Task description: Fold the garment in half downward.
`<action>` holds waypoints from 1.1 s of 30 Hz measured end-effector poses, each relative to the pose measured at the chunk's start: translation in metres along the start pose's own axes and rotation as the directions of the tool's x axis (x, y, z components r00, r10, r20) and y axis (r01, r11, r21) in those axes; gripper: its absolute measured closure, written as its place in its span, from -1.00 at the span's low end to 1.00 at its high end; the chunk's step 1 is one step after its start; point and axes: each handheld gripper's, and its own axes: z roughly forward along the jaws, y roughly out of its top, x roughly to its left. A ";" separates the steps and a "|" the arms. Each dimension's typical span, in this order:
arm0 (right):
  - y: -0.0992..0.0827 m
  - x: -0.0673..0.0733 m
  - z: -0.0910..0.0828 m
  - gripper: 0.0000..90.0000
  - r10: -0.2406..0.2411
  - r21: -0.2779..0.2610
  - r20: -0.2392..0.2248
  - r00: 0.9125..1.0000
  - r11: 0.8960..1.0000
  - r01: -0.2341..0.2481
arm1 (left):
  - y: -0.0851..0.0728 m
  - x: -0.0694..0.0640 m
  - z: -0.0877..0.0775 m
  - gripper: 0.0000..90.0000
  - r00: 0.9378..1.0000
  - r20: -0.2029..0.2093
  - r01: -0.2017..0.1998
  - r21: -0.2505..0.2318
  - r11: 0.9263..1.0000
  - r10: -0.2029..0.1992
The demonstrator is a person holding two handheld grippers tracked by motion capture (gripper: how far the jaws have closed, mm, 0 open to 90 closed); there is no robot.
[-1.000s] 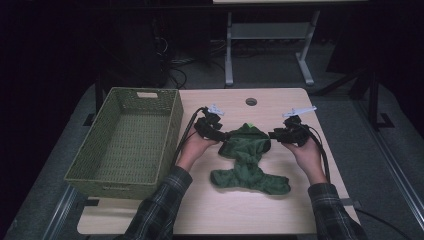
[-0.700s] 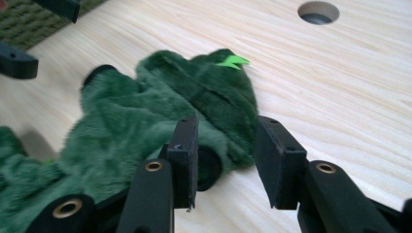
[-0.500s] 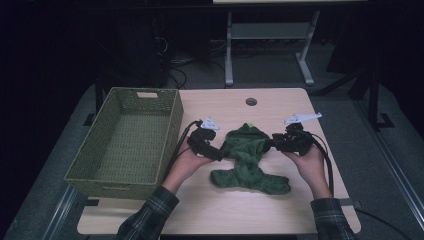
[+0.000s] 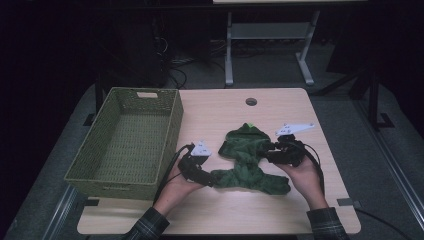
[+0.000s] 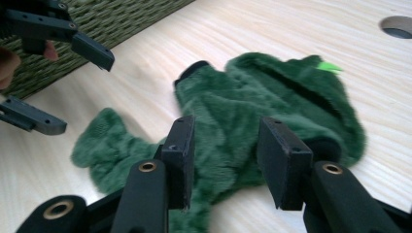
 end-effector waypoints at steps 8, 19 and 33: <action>0.005 0.024 0.010 0.29 -0.047 0.003 -0.057 0.997 0.999 0.047 | -0.020 -0.013 -0.003 -0.72 1.000 -0.007 0.000 0.007 1.000 0.000; 0.006 0.059 0.040 0.45 -0.111 0.046 -0.154 0.982 0.992 0.119 | -0.042 -0.026 0.002 -0.72 1.000 0.001 -0.009 0.068 0.998 0.009; 0.008 0.101 0.082 0.61 -0.199 0.097 -0.277 0.940 0.967 0.234 | -0.061 -0.025 0.002 -0.72 0.997 -0.019 -0.071 0.000 0.997 0.071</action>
